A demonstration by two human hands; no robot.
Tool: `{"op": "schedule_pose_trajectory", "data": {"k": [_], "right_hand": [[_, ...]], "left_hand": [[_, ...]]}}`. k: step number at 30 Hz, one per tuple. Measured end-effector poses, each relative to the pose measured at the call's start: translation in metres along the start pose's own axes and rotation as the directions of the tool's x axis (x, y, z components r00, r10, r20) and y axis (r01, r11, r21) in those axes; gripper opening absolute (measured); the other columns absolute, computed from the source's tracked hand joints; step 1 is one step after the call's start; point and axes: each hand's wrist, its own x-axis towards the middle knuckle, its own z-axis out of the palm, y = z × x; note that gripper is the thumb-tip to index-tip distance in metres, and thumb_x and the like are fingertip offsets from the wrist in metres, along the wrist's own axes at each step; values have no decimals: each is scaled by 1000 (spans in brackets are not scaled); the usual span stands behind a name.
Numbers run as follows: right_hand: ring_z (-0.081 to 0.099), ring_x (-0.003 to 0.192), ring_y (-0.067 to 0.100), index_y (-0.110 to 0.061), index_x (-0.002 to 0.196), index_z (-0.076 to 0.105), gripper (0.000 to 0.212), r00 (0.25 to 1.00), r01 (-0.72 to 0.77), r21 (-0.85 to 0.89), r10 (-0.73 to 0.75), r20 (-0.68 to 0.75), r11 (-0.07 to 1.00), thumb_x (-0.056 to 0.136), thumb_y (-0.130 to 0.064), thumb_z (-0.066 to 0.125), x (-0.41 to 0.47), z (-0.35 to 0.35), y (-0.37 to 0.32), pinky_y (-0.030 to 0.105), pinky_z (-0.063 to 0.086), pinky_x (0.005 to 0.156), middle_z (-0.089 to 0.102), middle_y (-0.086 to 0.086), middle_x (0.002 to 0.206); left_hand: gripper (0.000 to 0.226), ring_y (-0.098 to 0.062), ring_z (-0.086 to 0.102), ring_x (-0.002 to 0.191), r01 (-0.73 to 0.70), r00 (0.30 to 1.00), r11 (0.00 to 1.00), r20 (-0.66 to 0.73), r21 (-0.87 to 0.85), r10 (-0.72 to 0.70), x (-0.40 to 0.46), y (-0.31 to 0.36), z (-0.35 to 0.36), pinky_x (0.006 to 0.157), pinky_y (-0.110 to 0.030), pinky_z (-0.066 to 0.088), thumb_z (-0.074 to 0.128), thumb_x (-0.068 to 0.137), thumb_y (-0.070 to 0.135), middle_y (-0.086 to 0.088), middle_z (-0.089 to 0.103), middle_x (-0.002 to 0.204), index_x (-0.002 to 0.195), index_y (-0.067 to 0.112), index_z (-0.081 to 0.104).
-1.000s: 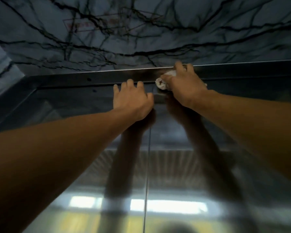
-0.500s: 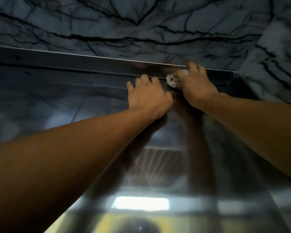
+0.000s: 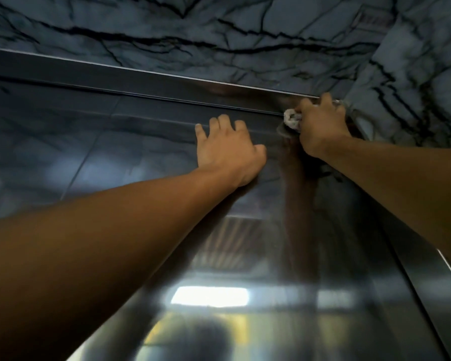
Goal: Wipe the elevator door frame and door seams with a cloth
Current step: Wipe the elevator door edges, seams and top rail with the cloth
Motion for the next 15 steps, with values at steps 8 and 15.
{"op": "schedule_pose_trajectory", "data": {"k": [8, 15], "right_hand": [[40, 116, 43, -20, 129, 47, 40, 972, 58, -14, -60, -227, 998, 93, -7, 53, -70, -22, -54, 55, 45, 89, 37, 19, 132], [39, 117, 43, -18, 132, 46, 40, 968, 132, 9, -127, -218, 991, 93, -10, 56, -69, -100, -137, 51, 50, 86, 36, 21, 134]], "left_hand": [[74, -38, 18, 147, -60, 998, 984, 45, 169, 53, -12, -43, -63, 120, -62, 9, 39, 91, 54, -24, 28, 155, 149, 9, 31], [76, -38, 13, 149, -71, 993, 976, 107, 208, 49, -29, -99, -149, 120, -63, 7, 40, 92, 53, -24, 23, 158, 153, 10, 24]]}}
